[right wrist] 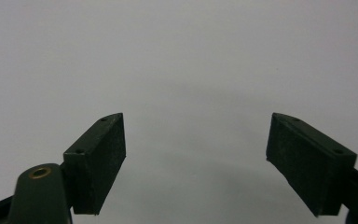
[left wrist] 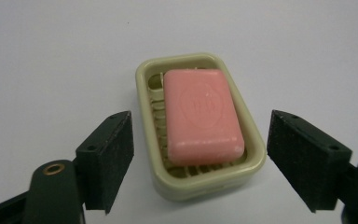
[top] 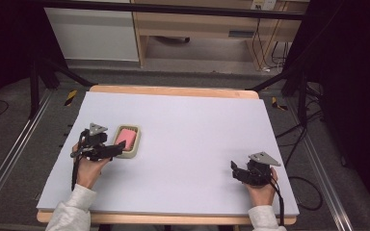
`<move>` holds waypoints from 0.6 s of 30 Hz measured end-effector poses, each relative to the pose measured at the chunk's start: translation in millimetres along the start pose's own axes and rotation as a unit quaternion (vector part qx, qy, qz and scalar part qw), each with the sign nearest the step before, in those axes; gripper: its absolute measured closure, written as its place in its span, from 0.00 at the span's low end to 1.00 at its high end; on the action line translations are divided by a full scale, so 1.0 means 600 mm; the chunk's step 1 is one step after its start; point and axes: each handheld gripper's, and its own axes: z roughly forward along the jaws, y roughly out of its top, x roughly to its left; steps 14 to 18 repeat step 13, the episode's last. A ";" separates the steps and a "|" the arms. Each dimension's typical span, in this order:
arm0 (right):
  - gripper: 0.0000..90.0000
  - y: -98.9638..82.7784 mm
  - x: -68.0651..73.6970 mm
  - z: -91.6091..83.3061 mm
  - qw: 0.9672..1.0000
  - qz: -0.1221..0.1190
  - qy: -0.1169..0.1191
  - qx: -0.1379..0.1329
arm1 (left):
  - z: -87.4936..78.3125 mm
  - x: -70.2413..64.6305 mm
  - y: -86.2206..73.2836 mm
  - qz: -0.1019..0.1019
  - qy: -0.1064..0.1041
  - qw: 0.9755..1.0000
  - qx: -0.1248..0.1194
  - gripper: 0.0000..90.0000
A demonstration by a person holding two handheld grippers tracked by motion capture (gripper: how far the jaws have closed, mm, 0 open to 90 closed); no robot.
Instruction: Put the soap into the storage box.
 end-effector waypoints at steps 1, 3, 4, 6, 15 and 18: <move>0.21 0.000 -0.001 0.000 1.000 0.001 -0.001 0.000 | -0.005 0.003 -0.005 0.003 -0.004 1.000 -0.002 0.24; 0.19 0.000 -0.003 -0.001 1.000 0.005 -0.004 -0.001 | -0.015 0.011 -0.020 0.006 0.000 1.000 -0.006 0.24; 0.19 0.000 -0.004 -0.002 1.000 0.006 -0.007 0.000 | -0.019 0.016 -0.027 0.001 -0.003 1.000 -0.008 0.24; 0.17 -0.001 -0.007 -0.001 1.000 0.008 -0.008 0.002 | -0.026 0.025 -0.040 -0.011 -0.007 1.000 -0.014 0.24; 0.13 -0.004 -0.012 -0.001 1.000 0.013 -0.016 0.008 | -0.040 0.042 -0.080 -0.001 0.012 1.000 -0.020 0.22; 0.13 -0.004 -0.012 -0.001 1.000 0.013 -0.016 0.008 | -0.040 0.042 -0.080 -0.001 0.012 1.000 -0.020 0.22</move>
